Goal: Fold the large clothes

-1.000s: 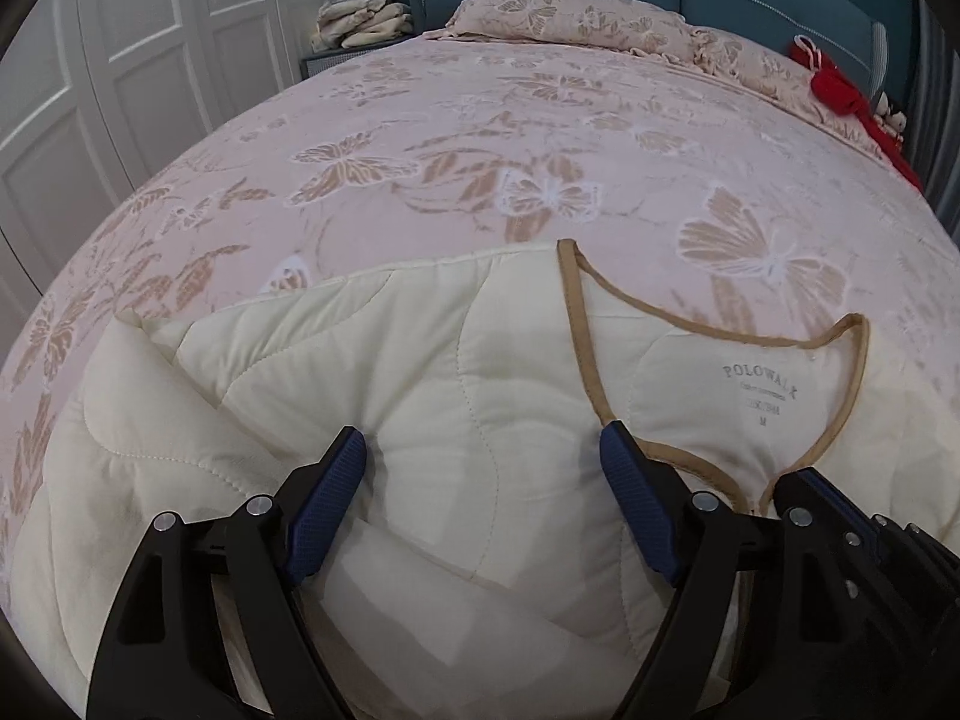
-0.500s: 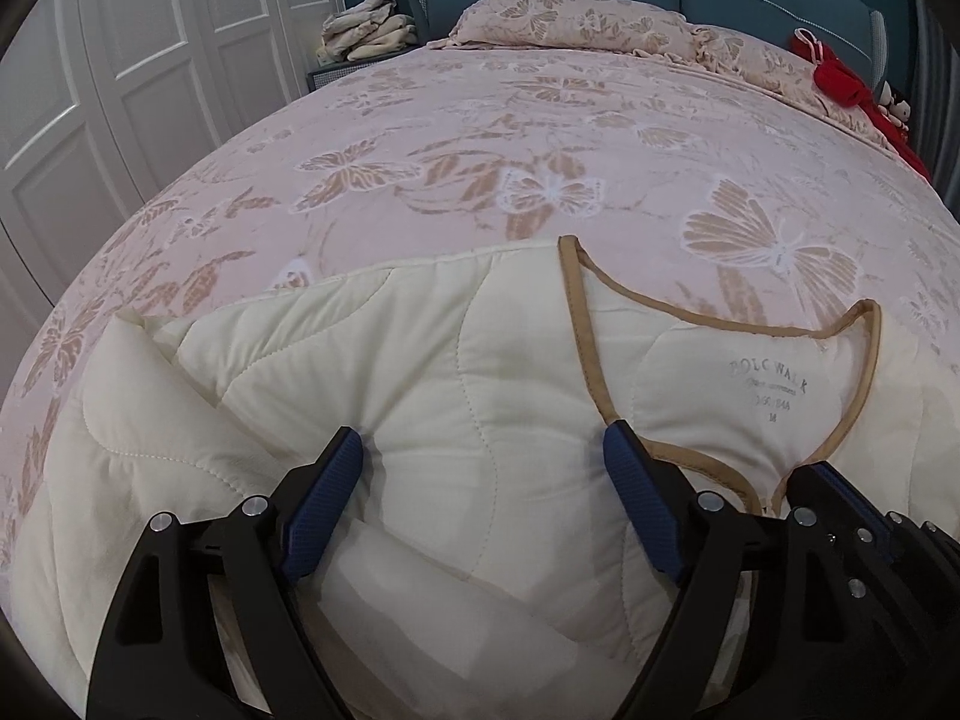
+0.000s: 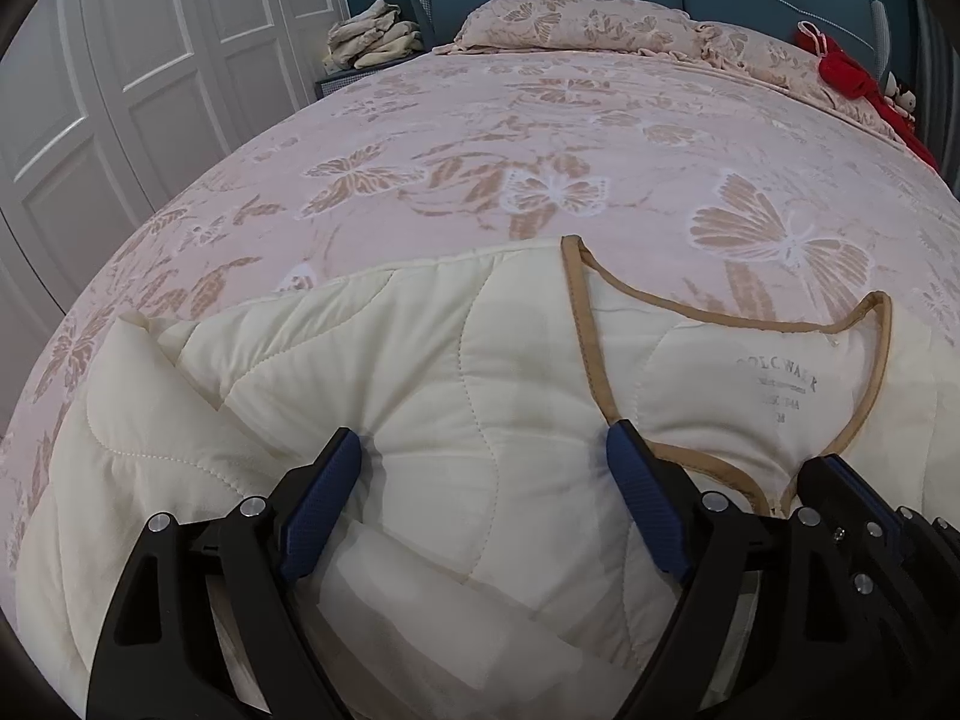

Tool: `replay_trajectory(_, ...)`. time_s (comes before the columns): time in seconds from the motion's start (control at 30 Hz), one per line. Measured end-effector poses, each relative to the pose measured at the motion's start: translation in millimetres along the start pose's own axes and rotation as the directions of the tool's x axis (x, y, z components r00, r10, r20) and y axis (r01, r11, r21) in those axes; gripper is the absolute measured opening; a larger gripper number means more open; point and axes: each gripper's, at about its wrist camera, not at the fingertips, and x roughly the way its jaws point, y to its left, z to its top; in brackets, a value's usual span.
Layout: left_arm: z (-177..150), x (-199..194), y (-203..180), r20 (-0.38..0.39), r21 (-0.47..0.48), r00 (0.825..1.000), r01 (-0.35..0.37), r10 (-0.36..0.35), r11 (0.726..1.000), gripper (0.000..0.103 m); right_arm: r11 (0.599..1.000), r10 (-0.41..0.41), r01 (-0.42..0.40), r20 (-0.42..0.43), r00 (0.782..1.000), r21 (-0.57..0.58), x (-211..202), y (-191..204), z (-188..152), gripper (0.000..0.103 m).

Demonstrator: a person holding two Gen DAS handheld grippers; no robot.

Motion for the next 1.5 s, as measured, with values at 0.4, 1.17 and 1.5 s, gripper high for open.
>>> replay_trajectory(0.4, -67, -202, 118, 0.184, -0.16, 0.982, 0.071, -0.041, 0.985, 0.084, 0.997, 0.008, -0.032, 0.304, 0.953, 0.073, -241, -29, -75, 0.041)
replay_trajectory(1.17, -293, -450, 254, 0.167, -0.299, 0.974, 0.199, -0.154, 0.933, 0.098, 0.989, -0.038, 0.075, 0.271, 0.962, -0.126, -503, -49, -340, 0.078)
replay_trajectory(1.5, -314, -293, 303, -0.052, -0.604, 0.985, 0.101, -0.166, 0.791, 0.098, 0.962, -0.122, 0.086, 0.126, 0.984, 0.258, -384, -126, -343, 0.078)
